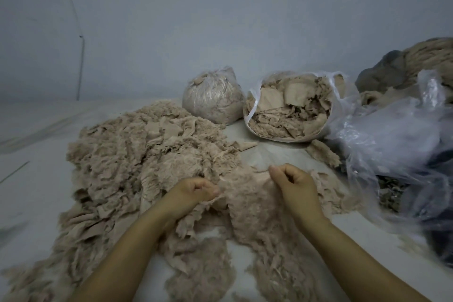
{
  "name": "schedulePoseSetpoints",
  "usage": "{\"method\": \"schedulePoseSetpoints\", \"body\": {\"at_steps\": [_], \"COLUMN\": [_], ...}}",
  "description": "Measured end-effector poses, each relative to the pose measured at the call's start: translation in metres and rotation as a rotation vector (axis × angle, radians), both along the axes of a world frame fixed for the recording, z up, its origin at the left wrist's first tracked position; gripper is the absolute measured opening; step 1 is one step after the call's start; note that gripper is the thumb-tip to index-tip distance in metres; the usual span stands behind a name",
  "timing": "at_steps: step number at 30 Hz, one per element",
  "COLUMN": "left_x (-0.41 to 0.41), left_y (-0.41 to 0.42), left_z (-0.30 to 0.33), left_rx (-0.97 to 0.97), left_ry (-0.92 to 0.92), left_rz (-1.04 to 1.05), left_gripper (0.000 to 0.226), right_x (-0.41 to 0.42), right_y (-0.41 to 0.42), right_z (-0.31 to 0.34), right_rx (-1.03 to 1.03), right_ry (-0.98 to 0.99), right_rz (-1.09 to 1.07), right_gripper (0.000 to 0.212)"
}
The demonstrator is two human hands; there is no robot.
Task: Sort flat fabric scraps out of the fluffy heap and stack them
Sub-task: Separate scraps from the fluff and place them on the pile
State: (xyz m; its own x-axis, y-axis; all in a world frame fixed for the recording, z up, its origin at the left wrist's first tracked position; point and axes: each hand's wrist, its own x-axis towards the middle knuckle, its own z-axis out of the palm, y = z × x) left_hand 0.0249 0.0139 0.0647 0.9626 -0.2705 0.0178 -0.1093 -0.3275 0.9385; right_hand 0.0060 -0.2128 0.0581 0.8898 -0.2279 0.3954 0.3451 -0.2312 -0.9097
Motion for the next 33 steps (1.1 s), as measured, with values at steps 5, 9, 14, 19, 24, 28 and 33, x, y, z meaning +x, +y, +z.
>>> {"method": "schedulePoseSetpoints", "body": {"at_steps": [5, 9, 14, 19, 24, 28, 33], "left_x": [-0.006, -0.013, -0.003, -0.009, -0.016, -0.018, -0.016], "left_y": [-0.012, -0.029, -0.007, -0.013, -0.042, -0.055, -0.063], "left_z": [0.005, 0.005, 0.001, 0.001, 0.005, 0.003, 0.002], "left_rx": [0.026, 0.068, 0.176, 0.021, -0.513, -0.341, -0.29], "left_ry": [-0.061, -0.019, -0.1, -0.147, 0.071, -0.069, -0.157], "left_rz": [0.06, -0.092, -0.049, 0.07, 0.128, -0.026, -0.077], "left_gripper": [0.028, 0.051, 0.008, 0.026, 0.026, 0.048, 0.01], "right_x": [0.002, -0.004, -0.001, -0.007, -0.008, -0.008, -0.002], "right_y": [0.002, 0.017, 0.001, 0.008, 0.02, 0.028, 0.027], "right_z": [0.005, 0.006, 0.016, 0.017, 0.02, 0.02, 0.008], "right_rx": [0.161, 0.074, 0.234, 0.205, 0.348, 0.302, 0.112], "right_ry": [0.125, 0.07, 0.082, 0.125, 0.169, 0.146, 0.06], "right_rz": [0.099, 0.162, -0.019, 0.093, 0.242, 0.349, 0.183], "right_gripper": [0.022, 0.018, 0.023, 0.024, 0.027, 0.019, 0.013]}}
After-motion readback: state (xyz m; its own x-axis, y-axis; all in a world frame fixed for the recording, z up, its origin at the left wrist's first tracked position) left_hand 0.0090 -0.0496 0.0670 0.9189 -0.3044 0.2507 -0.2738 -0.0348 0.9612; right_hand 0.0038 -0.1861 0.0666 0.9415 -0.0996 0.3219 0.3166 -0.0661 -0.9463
